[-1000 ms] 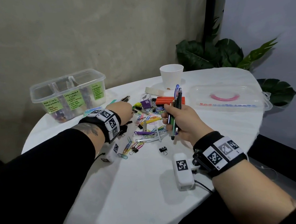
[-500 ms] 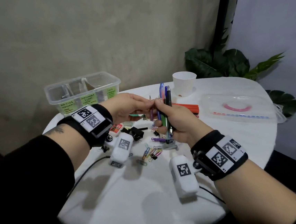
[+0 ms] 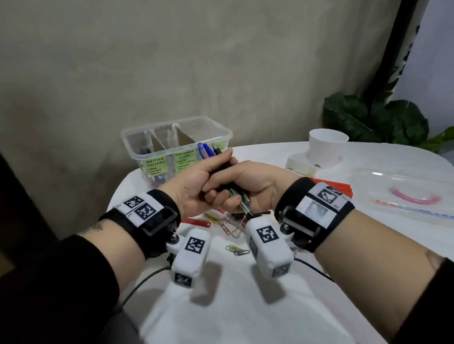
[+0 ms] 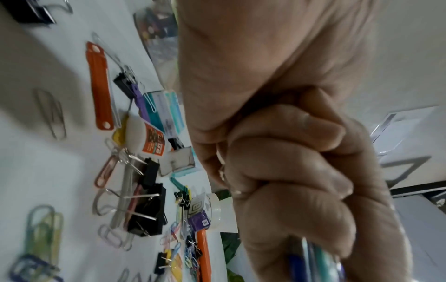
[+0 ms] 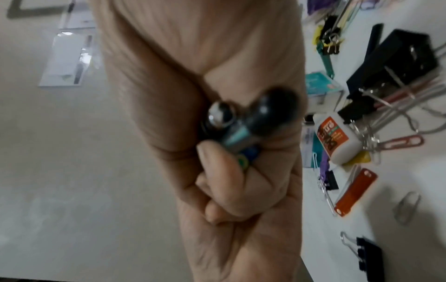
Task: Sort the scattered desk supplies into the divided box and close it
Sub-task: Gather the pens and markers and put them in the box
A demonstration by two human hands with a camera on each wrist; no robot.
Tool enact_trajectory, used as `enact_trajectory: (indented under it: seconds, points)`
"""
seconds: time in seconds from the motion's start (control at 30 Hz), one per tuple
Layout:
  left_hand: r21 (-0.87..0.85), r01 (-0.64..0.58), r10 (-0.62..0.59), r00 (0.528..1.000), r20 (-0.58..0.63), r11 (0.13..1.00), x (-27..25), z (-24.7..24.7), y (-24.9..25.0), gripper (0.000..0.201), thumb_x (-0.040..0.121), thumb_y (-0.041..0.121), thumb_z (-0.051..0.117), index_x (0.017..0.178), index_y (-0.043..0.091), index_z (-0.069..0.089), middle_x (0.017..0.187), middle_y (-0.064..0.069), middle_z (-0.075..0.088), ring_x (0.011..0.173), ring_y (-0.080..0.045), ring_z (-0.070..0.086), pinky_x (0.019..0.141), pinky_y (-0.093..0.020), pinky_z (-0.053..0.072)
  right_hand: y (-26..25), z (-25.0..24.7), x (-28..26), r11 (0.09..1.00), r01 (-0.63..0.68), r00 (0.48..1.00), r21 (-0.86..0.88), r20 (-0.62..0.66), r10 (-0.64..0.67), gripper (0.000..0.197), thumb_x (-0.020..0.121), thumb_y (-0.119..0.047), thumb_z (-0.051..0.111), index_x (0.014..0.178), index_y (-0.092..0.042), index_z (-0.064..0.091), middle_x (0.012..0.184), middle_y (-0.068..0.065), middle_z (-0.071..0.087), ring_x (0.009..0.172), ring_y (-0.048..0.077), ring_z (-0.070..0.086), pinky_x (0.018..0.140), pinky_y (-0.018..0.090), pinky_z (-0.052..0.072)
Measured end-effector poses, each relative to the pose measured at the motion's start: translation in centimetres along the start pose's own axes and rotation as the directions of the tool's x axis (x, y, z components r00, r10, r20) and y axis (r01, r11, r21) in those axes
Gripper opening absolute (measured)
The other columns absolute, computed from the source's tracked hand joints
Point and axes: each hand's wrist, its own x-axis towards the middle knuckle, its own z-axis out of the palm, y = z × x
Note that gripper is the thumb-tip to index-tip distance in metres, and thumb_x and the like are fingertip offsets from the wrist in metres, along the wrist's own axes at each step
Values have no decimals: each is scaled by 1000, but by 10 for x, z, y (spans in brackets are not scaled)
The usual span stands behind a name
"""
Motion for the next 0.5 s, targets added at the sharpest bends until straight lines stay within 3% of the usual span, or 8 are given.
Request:
enact_trajectory:
  seconds: [0.03,0.1,0.13,0.2,0.27,0.33,0.43,0.5]
  points:
    - [-15,-9,9,1000,-18,1000,1,-6,0,24,75,45,72,74,22,66,82,-1,60,43,-10,45,35,-15,42,-1,3,4,1000,-20,1000,9,-6,20,24,92,1,48,69,-3,52,61,9,51,42,6,44,32,11,31]
    - [-37,-44,43,999,-28,998,-1,-15,-1,28,77,49,71,71,24,62,112,4,69,54,-9,48,33,-12,38,0,9,13,999,-28,999,35,-37,30,20,91,1,49,72,-4,52,62,10,51,43,8,47,33,12,36]
    - [-66,-66,62,997,-54,996,-1,-19,1,30,81,50,67,69,24,60,118,4,70,58,-9,51,32,-11,35,1,11,16,999,-16,998,50,-52,19,19,91,1,50,73,-4,53,63,11,53,43,8,49,34,13,39]
    - [-166,-106,79,984,-159,980,-4,-24,6,35,91,46,57,66,24,51,108,4,72,53,-8,57,29,-10,32,2,14,23,992,29,998,121,-61,-22,15,90,0,52,76,-2,58,67,12,59,47,11,57,40,16,48]
    - [-305,-161,80,962,-261,939,-6,-28,11,36,97,43,51,68,23,45,88,4,69,44,-9,59,27,-10,32,3,17,28,969,64,998,240,-35,-58,9,92,-1,54,89,-2,63,78,16,64,53,14,63,45,17,53]
    - [-349,-203,71,932,-355,915,-4,-36,14,38,98,44,50,69,22,45,68,4,66,40,-12,61,30,-12,36,6,23,35,960,100,994,263,-64,-86,8,96,-12,58,98,-7,63,79,16,61,48,13,60,37,16,47]
    - [-258,-245,91,866,-491,935,5,-44,14,43,92,48,60,61,20,52,61,2,66,48,-12,61,49,-24,44,11,38,50,978,202,954,56,-237,-183,19,99,-32,58,98,-12,56,63,8,50,37,8,40,29,14,27]
    - [-286,-284,114,863,-491,915,8,-43,18,40,90,46,64,62,19,55,62,3,65,48,-11,61,53,-24,48,11,43,62,948,270,884,-167,-347,-313,27,99,-38,56,94,-11,52,56,4,46,32,7,37,31,13,26]
